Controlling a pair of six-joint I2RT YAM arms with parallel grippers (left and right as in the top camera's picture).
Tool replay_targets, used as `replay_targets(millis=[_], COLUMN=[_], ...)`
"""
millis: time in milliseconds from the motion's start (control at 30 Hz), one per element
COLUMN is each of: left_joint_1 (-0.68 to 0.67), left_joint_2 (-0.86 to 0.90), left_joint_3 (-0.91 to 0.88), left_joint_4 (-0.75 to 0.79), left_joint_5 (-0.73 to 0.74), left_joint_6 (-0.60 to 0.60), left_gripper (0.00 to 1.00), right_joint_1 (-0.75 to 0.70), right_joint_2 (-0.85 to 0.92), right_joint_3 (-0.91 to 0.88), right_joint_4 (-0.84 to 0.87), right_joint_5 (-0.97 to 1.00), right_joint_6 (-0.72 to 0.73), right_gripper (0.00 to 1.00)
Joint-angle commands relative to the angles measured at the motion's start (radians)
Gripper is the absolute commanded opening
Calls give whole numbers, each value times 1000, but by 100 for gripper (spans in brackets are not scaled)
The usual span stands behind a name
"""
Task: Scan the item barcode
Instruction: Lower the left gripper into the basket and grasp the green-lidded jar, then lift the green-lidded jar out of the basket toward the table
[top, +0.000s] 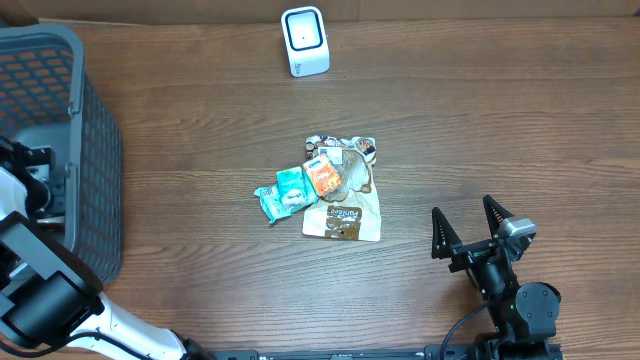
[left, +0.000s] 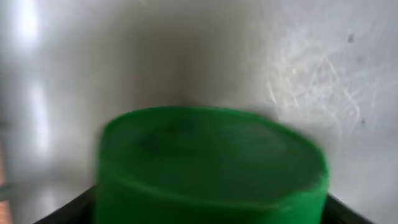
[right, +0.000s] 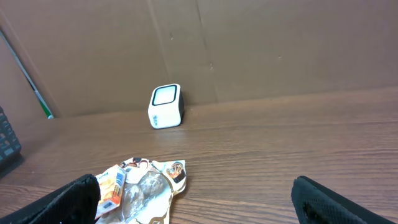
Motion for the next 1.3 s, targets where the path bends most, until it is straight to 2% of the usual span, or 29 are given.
replay_targets(millis=[0, 133, 233, 400, 567, 667, 733, 900, 933, 1267], left_joint_1=[5, 3, 3, 3, 3, 3, 3, 3, 3, -31], left_joint_2=[9, 8, 8, 7, -8, -28, -47, -111, -148, -358], left_joint_3=[-29, -21, -9, 34, 107, 177, 227, 367, 418, 533], left_joint_4=[12, 20, 20, -6, -71, -124, -157, -223, -231, -169], left_joint_5=[16, 16, 16, 16, 43, 115, 163, 317, 389, 744], left_joint_6=[-11, -33, -70, -164, -262, -317, -350, -424, -472, -694], left_gripper=[63, 49, 42, 36, 35, 32, 26, 27, 27, 27], right_joint_1=[4, 4, 4, 4, 4, 4, 4, 4, 4, 4], right_joint_2=[-10, -10, -10, -10, -10, -10, -10, -10, -10, -10], right_joint_3=[-10, -10, -10, -10, -10, -10, -10, -10, -10, -10], right_joint_4=[6, 6, 6, 6, 6, 6, 6, 6, 6, 6], right_joint_5=[9, 9, 9, 9, 9, 9, 9, 9, 9, 9], right_joint_6=[-3, -3, -3, -3, -3, -3, -3, -3, -3, -3], right_gripper=[100, 100, 100, 100, 100, 100, 100, 100, 100, 100])
